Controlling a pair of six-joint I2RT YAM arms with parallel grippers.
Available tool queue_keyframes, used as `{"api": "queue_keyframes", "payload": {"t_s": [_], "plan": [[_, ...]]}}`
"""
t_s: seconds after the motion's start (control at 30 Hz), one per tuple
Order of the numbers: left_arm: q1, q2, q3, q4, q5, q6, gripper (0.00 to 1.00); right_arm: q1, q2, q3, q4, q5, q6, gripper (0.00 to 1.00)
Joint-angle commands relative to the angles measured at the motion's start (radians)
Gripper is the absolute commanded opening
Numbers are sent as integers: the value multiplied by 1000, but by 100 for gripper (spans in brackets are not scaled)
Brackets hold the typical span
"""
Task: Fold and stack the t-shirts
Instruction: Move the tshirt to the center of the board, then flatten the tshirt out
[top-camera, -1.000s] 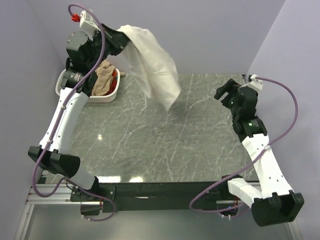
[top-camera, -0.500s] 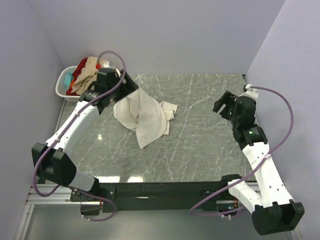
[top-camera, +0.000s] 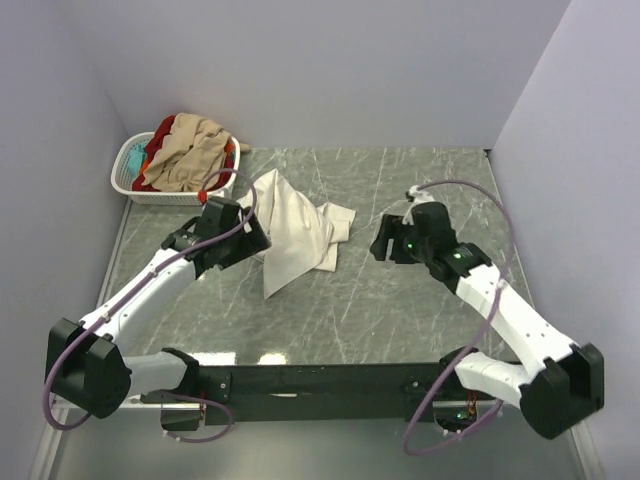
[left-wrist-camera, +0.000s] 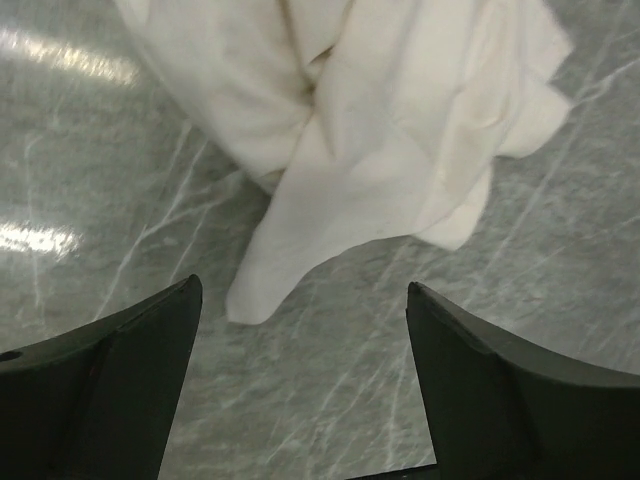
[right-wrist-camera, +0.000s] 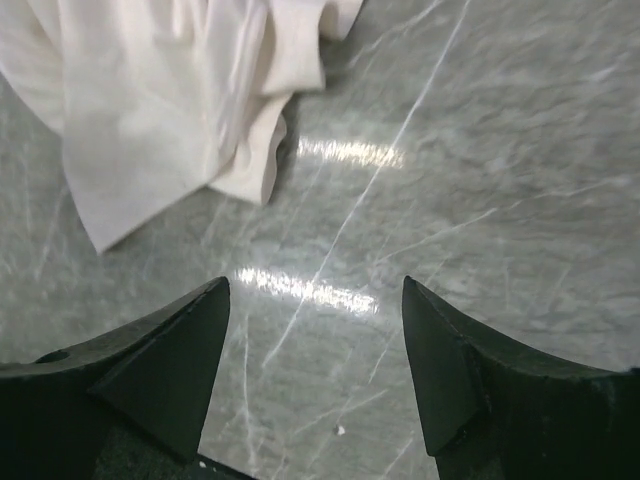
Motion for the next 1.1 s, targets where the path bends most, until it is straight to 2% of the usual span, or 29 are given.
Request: {"api": "queue_keyframes", "payload": {"t_s": [0.0, 0.17, 0.37, 0.67, 1.07], "plan": [[-5, -39, -79, -5, -36, -32, 90, 71, 87, 70, 25, -48, -32, 75], [-4, -70, -140, 36, -76, -72, 94, 134, 260, 149, 18, -60, -74, 74], [7, -25, -160, 190, -58, -82, 95, 151, 436, 267, 41, -88, -94, 73], [124, 182, -91, 240, 8, -50, 87, 162, 651, 436, 38, -177, -100, 68], [150, 331, 9, 274, 28, 2, 79, 183, 829, 566, 36, -177, -101, 68]]}}
